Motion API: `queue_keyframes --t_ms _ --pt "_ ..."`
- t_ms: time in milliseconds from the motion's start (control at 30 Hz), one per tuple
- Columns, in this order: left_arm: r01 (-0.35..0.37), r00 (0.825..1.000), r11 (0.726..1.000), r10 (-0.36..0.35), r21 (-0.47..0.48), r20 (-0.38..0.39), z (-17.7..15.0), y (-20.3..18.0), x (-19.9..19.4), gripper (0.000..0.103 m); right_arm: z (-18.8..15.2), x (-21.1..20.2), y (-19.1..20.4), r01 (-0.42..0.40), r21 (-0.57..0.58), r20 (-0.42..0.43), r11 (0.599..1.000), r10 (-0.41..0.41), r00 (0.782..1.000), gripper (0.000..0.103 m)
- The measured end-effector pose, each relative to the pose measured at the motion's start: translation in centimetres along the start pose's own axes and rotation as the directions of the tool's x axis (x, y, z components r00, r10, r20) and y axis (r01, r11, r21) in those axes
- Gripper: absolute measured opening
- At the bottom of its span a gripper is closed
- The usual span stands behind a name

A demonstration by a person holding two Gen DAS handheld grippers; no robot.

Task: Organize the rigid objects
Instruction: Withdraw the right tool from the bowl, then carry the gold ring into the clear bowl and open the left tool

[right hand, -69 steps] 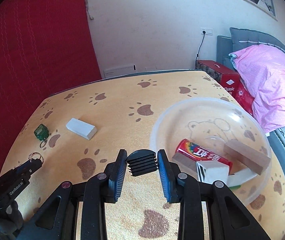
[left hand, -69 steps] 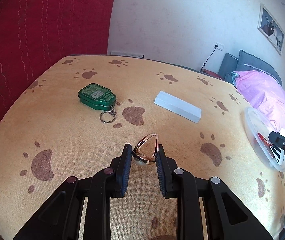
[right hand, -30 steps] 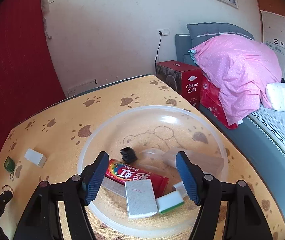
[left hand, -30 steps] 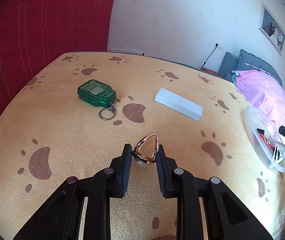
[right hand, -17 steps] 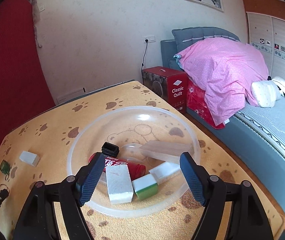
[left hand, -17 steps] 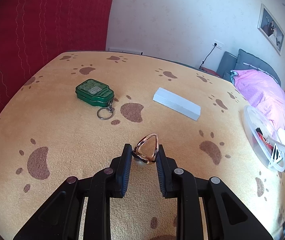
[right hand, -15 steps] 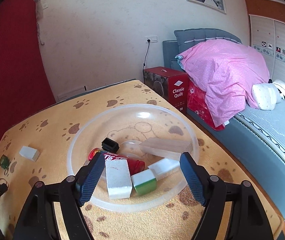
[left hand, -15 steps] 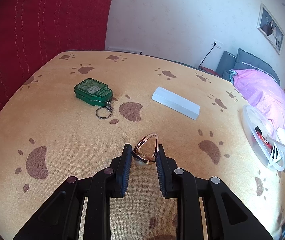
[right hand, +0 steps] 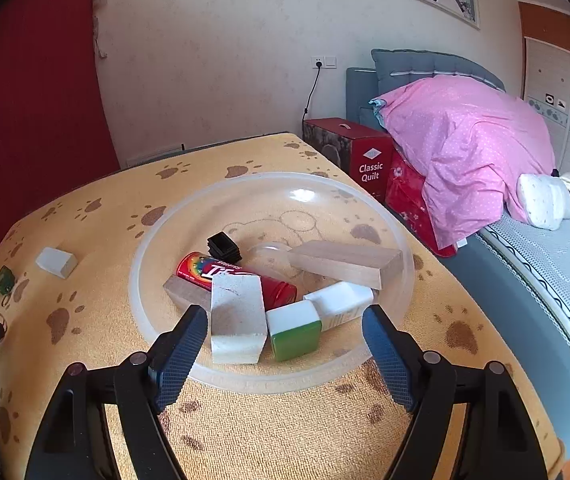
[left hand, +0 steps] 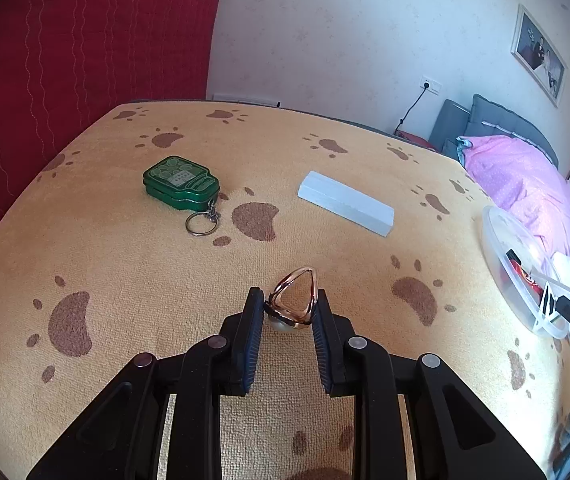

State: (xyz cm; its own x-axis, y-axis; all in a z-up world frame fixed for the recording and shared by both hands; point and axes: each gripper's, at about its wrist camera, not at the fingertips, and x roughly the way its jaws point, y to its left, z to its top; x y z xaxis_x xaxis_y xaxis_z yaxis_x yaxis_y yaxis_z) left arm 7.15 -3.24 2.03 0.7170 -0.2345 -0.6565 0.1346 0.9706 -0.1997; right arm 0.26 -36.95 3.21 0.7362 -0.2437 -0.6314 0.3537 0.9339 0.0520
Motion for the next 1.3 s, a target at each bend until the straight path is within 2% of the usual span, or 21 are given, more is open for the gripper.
queue_keyframes --t_ms 233,567,900,1133,1300 --pt "0.007 1.0 1.0 -0.007 -0.004 -0.001 0.1 -0.1 -0.1 0.024 0.1 0.2 -1.2 0.019 0.035 0.006 0.999 -0.019 1.0 0.088" --pt "0.064 0.998 0.998 -0.064 0.022 -0.005 0.4 -2.9 -1.5 0.025 -0.2 -0.7 -1.2 -0.023 0.058 0.054 0.998 0.02 0.998 0.088" --pt "0.16 0.987 0.981 -0.157 0.111 -0.03 1.6 -9.1 -1.6 0.025 -0.5 -1.4 -2.0 0.005 0.109 0.127 0.994 -0.019 0.992 0.089" --pt "0.247 0.969 0.956 -0.239 0.156 -0.071 2.5 -13.7 -0.5 0.025 -1.0 -1.6 -2.4 0.006 0.141 0.154 0.99 -0.028 0.988 0.09" --pt "0.277 0.96 0.938 -0.263 0.21 -0.092 2.9 -16.9 0.4 0.025 -1.2 -2.2 -2.2 -0.003 0.138 0.195 0.99 -0.025 0.981 0.094"
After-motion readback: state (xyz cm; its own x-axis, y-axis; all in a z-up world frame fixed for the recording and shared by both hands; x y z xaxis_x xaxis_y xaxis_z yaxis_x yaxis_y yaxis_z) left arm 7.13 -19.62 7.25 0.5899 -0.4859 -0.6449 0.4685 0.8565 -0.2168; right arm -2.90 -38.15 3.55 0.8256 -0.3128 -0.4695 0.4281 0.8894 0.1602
